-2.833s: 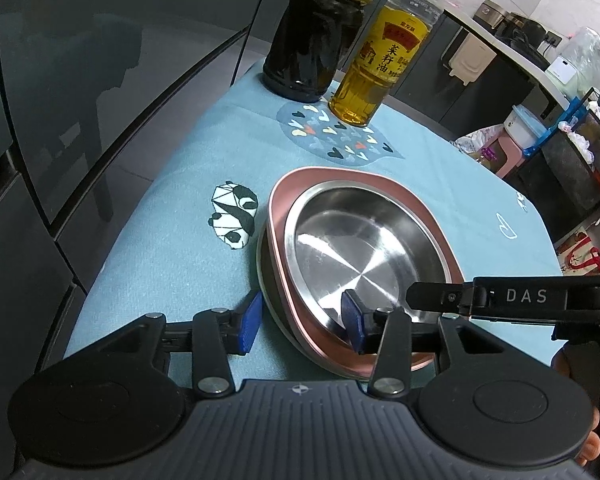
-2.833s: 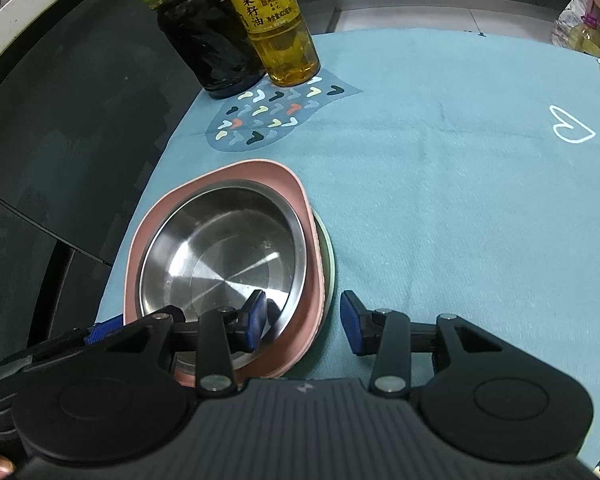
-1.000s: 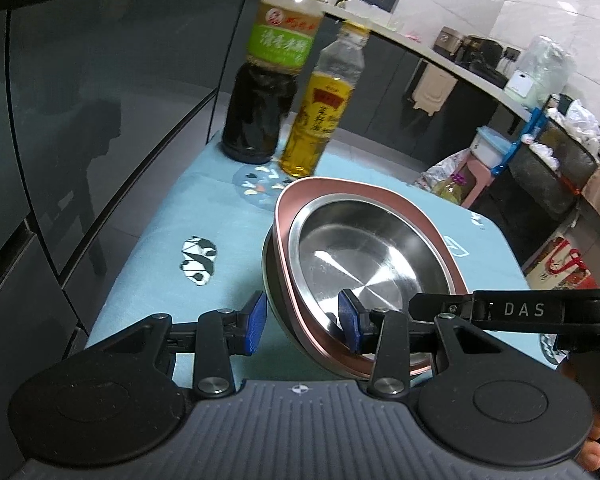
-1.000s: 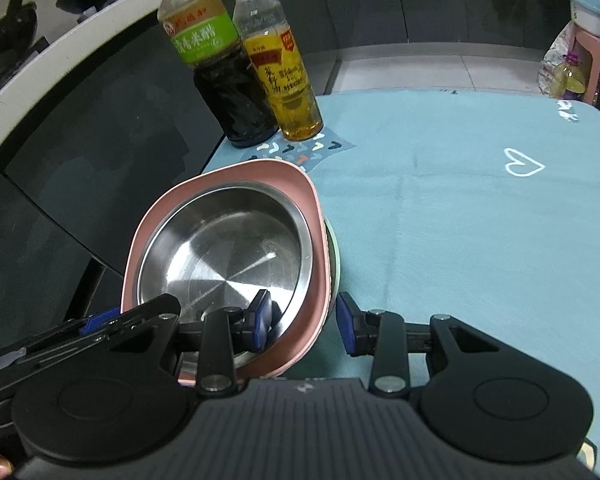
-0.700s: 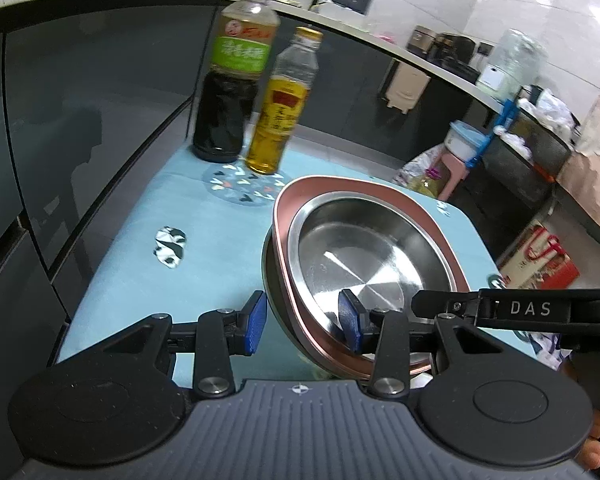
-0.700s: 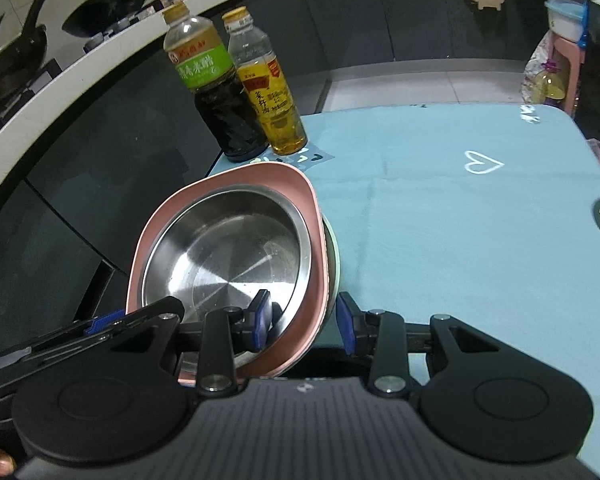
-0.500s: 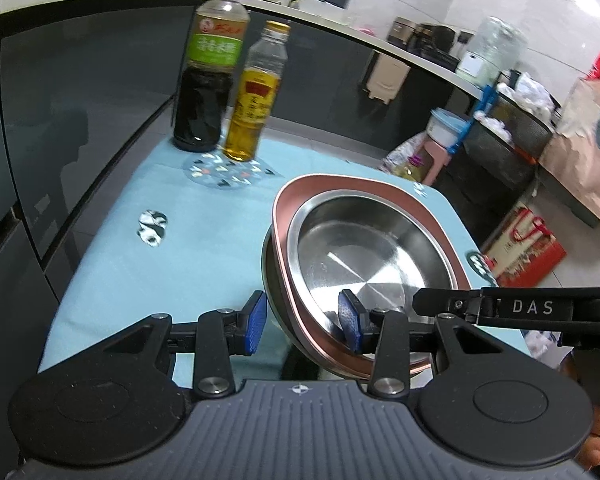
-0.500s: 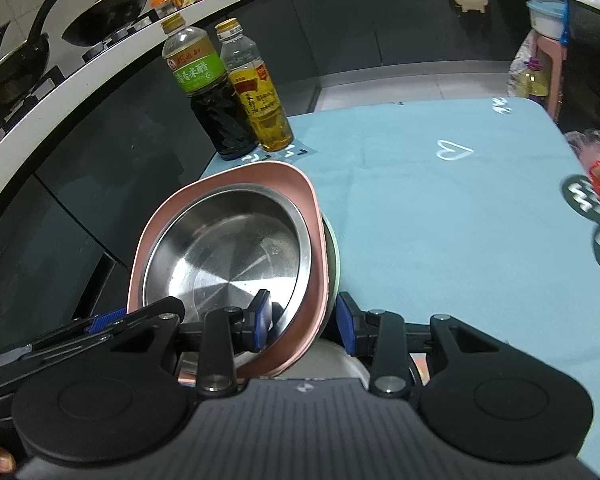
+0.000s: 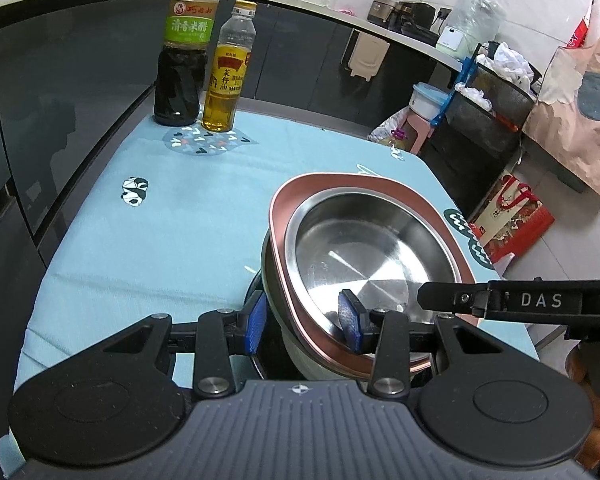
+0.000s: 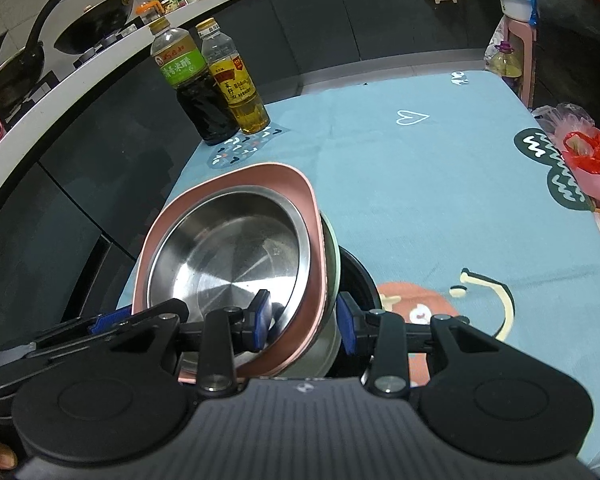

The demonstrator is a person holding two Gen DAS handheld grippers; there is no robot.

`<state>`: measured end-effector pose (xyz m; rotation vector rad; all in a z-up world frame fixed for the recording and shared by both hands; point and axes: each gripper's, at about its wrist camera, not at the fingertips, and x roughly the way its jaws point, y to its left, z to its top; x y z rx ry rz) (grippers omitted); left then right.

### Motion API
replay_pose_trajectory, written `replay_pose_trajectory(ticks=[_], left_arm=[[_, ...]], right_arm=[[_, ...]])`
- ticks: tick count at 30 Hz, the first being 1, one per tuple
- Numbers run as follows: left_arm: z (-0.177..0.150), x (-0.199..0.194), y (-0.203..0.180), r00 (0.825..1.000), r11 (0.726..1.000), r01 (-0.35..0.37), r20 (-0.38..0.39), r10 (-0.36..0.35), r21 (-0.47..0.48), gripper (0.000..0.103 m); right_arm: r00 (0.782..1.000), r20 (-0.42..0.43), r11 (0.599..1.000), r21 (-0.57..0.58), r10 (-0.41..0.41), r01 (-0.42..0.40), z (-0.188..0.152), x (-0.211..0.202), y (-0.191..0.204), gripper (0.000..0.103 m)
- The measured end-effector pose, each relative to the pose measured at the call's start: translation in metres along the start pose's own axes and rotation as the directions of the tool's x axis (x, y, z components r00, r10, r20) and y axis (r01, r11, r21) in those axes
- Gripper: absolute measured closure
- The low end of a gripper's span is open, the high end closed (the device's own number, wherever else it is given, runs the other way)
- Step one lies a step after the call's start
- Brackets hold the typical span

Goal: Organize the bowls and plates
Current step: 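Lift the pan, pink dish and green plate stack toward the black bowls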

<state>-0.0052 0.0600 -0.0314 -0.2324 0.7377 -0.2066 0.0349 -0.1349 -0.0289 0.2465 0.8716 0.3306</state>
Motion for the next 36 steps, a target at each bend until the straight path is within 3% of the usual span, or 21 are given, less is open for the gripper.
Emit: replay_pose_trajectory(ticks=[15, 31, 36], left_arm=[[-0.011, 0.001, -0.004, 1.0, 1.0, 0.01, -0.019, -0.009, 0.029, 0.07], [-0.015, 0.005, -0.004, 0.997, 0.998, 0.048, -0.067, -0.047, 0.026, 0.07], [-0.013, 0.0, -0.004, 0.998, 0.999, 0.033, -0.052, -0.031, 0.031, 0.066]], right_arm=[[1.0, -0.002, 1.0, 0.013, -0.006, 0.006, -0.011, 0.0, -0.003, 0.085], [0.998, -0.06, 0.999, 0.035, -0.002, 0.005, -0.02, 0.008, -0.017, 0.084], [1.0, -0.009, 0.999, 0.052, 0.014, -0.014, -0.019, -0.001, -0.021, 0.073]])
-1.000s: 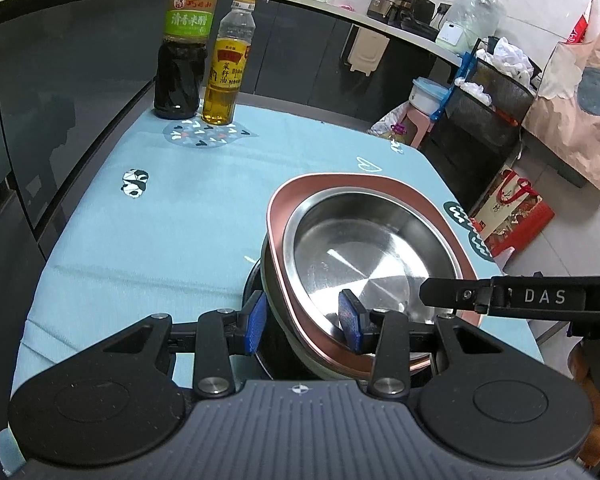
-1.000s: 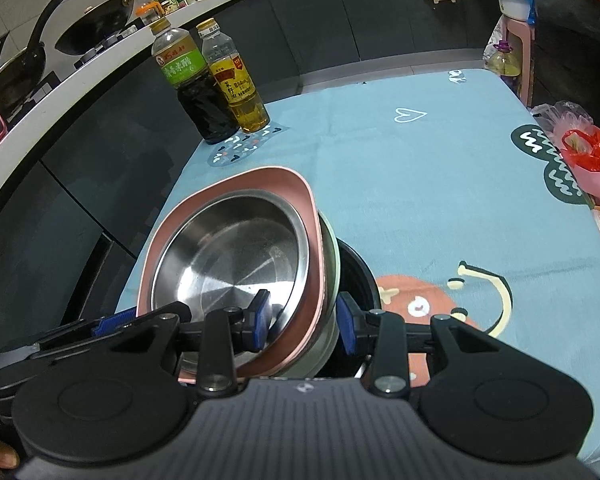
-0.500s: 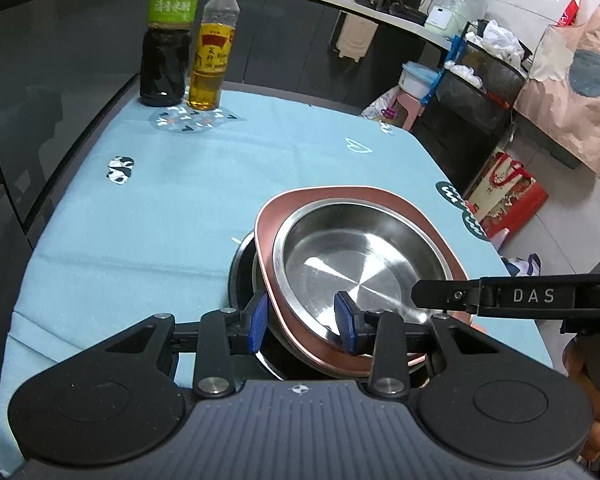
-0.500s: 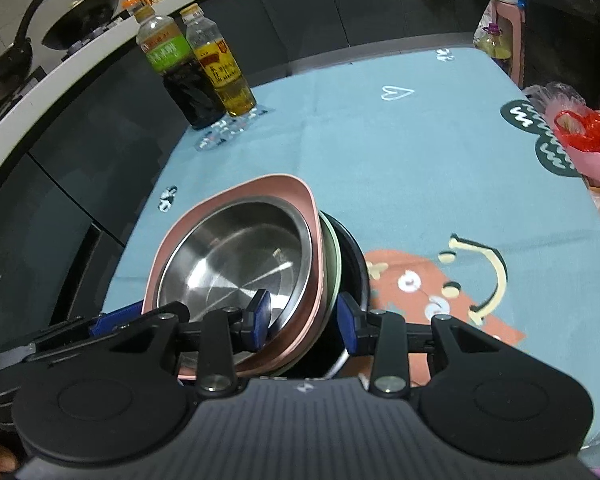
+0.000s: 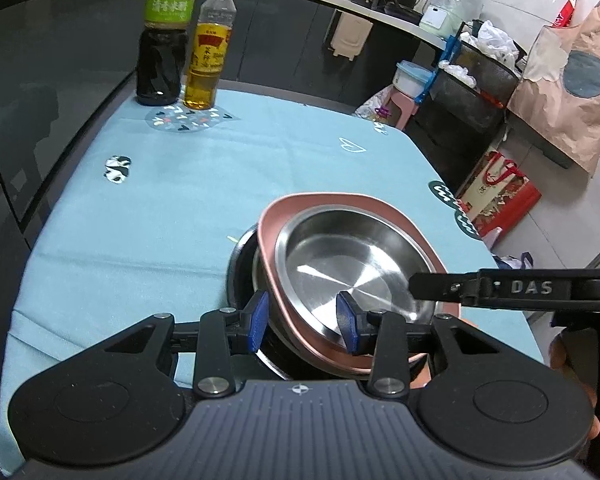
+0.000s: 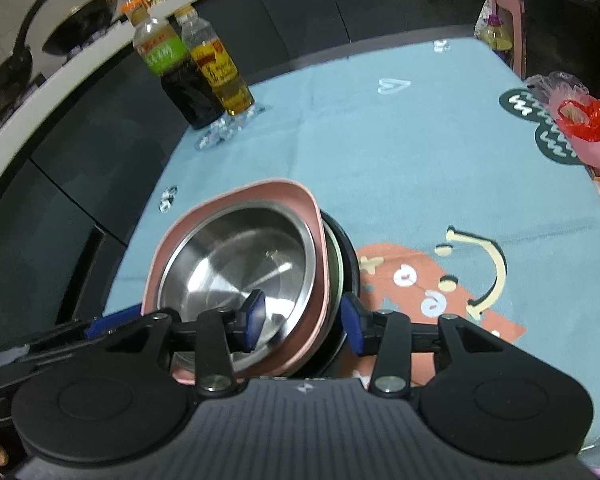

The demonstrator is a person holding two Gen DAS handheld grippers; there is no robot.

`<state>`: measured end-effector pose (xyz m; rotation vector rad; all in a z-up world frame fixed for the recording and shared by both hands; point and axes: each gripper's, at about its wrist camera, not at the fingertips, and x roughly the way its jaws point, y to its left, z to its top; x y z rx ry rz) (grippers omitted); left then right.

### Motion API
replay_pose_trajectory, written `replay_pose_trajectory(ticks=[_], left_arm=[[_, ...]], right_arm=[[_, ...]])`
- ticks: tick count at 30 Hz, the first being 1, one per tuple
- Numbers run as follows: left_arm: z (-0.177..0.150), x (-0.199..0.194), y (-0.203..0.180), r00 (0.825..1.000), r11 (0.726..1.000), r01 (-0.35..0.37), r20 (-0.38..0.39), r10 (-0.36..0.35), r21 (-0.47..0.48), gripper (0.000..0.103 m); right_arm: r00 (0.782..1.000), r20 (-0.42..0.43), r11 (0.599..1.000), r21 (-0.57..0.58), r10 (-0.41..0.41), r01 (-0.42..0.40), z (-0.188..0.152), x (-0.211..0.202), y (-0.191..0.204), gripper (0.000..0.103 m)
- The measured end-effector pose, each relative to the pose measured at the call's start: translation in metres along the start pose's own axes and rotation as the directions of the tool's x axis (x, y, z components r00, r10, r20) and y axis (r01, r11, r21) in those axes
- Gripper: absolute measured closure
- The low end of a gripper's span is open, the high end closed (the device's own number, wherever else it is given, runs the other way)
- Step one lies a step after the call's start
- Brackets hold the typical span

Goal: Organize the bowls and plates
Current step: 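Lift the pan, pink dish and green plate stack toward the black bowls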

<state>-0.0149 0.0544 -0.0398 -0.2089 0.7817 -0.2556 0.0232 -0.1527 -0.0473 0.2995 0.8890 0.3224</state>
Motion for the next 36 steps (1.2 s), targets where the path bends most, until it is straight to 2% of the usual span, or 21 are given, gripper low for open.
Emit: replay_pose_trajectory(ticks=[3, 7, 9, 23, 27, 36], left_arm=[[0.001, -0.002, 0.003, 0.999, 0.999, -0.028, 0.015, 0.029, -0.014, 0.063], [0.002, -0.001, 0.01, 0.999, 0.998, -0.039, 0.007, 0.04, -0.048, 0.063], [0.002, 0.001, 0.013, 0.999, 0.998, -0.036, 0.001, 0.036, -0.06, 0.06], [-0.001, 0.012, 0.02, 0.999, 0.996, 0.023, -0.031, -0.026, -0.083, 0.059], [-0.002, 0.014, 0.021, 0.999, 0.996, 0.014, -0.031, -0.017, -0.092, 0.05], [-0.005, 0.023, 0.03, 0.997, 0.988, 0.054, -0.05, -0.062, -0.147, 0.044]], right_arm=[[1.0, 0.025, 1.0, -0.022, -0.004, 0.004, 0.0, -0.003, 0.003, 0.067], [1.0, 0.021, 1.0, -0.028, -0.005, 0.005, -0.001, 0.002, 0.003, 0.065], [1.0, 0.011, 1.0, -0.012, -0.004, 0.004, 0.0, 0.005, 0.0, 0.065], [0.999, -0.029, 0.998, 0.065, 0.013, -0.011, -0.002, 0.016, -0.013, 0.064], [0.999, -0.049, 0.996, 0.091, 0.022, -0.017, -0.004, 0.022, -0.018, 0.064], [0.996, -0.049, 0.989, 0.132, 0.068, -0.061, -0.006, 0.026, -0.028, 0.059]])
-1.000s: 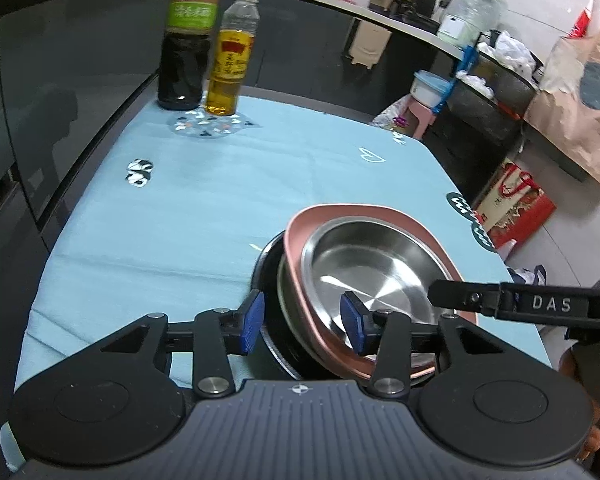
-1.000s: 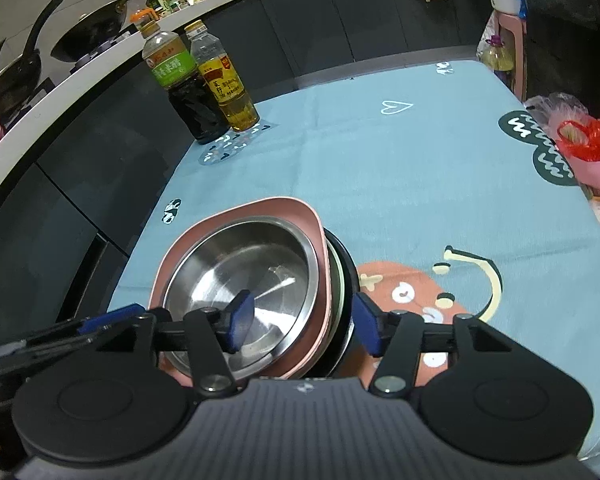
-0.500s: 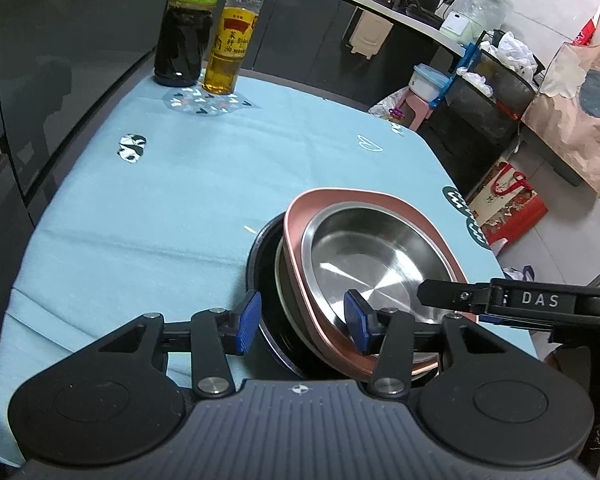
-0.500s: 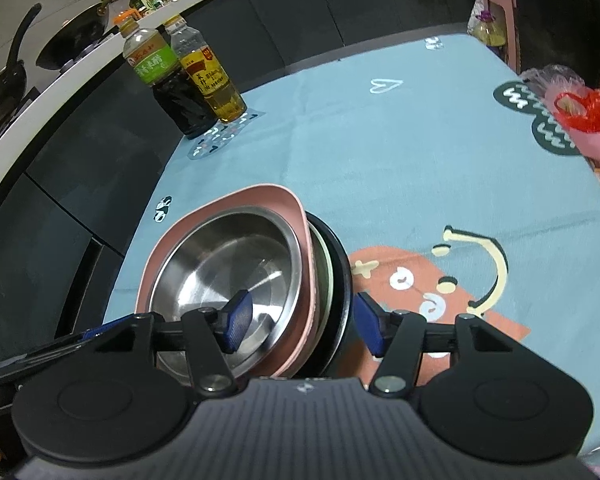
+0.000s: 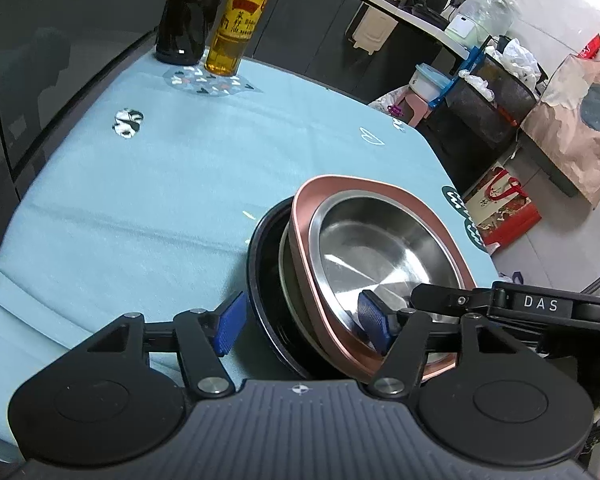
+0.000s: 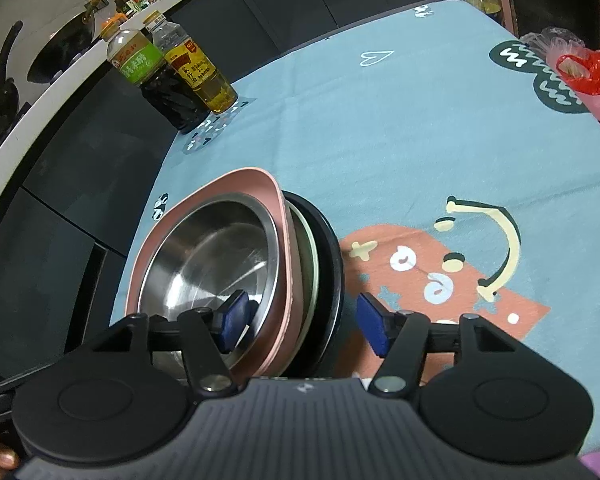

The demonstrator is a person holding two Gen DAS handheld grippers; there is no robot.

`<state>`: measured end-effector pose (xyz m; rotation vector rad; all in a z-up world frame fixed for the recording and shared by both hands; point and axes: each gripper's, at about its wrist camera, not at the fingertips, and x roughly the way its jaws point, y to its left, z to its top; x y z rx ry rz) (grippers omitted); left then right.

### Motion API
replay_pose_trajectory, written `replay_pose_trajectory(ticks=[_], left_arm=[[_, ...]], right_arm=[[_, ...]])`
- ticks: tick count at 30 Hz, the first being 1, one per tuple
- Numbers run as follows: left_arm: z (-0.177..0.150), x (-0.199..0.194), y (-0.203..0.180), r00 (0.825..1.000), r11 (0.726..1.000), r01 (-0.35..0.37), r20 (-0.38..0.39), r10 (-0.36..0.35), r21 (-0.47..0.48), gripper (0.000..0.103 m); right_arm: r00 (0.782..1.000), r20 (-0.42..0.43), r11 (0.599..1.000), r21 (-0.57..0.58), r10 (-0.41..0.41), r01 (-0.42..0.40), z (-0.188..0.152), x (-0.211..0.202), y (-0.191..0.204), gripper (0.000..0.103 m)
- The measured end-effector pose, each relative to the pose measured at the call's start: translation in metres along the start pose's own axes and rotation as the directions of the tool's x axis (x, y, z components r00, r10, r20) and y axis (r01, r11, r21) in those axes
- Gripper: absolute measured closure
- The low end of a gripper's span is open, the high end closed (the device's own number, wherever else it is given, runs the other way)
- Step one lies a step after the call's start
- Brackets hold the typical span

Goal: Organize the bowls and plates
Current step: 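Lower the held stack onto the black bowl with both grippers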

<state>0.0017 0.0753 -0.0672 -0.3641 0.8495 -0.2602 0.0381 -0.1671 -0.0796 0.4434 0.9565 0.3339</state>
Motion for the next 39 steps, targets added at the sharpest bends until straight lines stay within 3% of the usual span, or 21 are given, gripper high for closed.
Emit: replay_pose_trajectory(ticks=[14, 39], left_arm=[[-0.001, 0.015, 0.006, 0.998, 0.996, 0.059, -0.035, -0.061, -0.071, 0.042], [-0.004, 0.016, 0.008, 0.996, 0.995, 0.078, -0.025, -0.08, -0.054, 0.041]], right_arm=[[0.997, -0.025, 0.998, 0.022, 0.067, -0.067, 0.002, 0.007, -0.009, 0.055], [0.996, -0.04, 0.997, 0.008, 0.081, -0.081, 0.006, 0.017, -0.004, 0.054]])
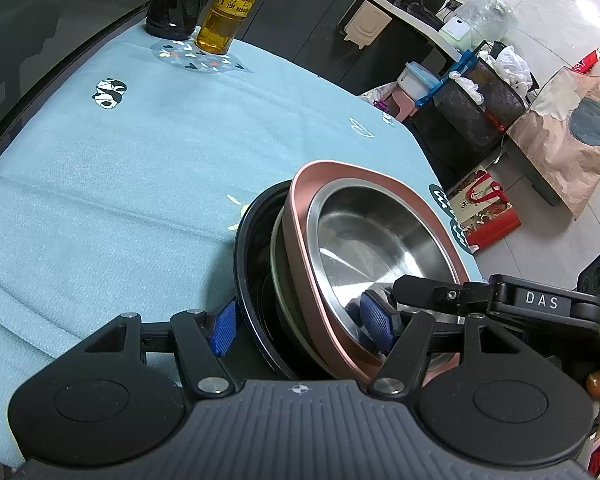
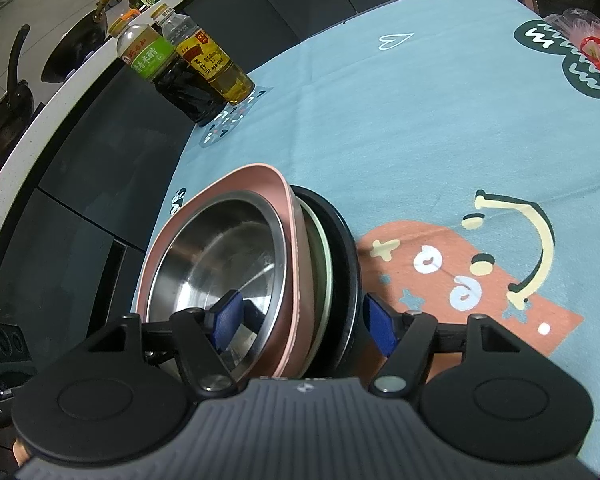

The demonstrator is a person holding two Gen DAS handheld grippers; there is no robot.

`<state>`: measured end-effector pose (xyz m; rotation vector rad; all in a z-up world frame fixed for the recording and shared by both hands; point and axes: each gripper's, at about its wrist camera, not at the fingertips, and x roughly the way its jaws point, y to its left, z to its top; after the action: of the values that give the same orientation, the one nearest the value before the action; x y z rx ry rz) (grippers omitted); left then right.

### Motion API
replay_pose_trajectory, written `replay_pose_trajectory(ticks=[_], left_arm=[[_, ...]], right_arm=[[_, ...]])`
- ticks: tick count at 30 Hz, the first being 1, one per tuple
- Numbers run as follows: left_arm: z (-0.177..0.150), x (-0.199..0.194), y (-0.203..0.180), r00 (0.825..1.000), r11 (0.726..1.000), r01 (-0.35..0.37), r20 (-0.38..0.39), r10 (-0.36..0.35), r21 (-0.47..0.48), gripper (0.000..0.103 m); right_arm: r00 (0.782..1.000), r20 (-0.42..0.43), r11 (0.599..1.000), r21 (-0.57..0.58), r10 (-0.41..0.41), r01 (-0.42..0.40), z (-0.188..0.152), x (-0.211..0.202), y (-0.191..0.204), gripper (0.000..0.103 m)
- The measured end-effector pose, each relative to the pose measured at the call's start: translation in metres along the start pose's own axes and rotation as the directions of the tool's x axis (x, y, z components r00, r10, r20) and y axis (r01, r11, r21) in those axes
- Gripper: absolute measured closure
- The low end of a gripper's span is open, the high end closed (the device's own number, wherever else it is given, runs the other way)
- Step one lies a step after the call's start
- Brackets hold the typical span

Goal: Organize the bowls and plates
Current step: 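Lower the held stack onto the black bowl with both grippers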

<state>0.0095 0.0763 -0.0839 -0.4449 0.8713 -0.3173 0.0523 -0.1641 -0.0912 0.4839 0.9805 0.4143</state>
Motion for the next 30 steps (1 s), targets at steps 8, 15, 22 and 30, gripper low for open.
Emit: replay_pose_trajectory(ticks=[8, 15, 22, 30], left_arm=[[-0.0002, 0.0002, 0.0003, 1.0, 1.0, 0.004, 0.005, -0.004, 0.002, 0.041], [-0.0012, 0.0002, 0.0012, 1.0, 1.0, 0.011, 0.011, -0.011, -0.003, 0.04], [-0.0019, 0.0013, 0.0038, 1.0, 1.0, 0.018, 0.013, -0.017, -0.01, 0.039], [-0.002, 0.0018, 0.0042, 1.0, 1.0, 0.019, 0.014, -0.019, -0.012, 0.039]], right_arm=[[1.0, -0.002, 1.0, 0.005, 0.005, -0.005, -0.0006, 0.0011, -0.0004, 0.053], [1.0, -0.002, 1.0, 0.012, 0.012, -0.012, -0.0017, -0.0001, -0.0033, 0.051], [1.0, -0.002, 1.0, 0.017, 0.015, -0.015, -0.0014, -0.0007, -0.0049, 0.05], [1.0, 0.002, 1.0, 0.023, 0.019, -0.019, -0.0028, -0.0022, -0.0068, 0.05]])
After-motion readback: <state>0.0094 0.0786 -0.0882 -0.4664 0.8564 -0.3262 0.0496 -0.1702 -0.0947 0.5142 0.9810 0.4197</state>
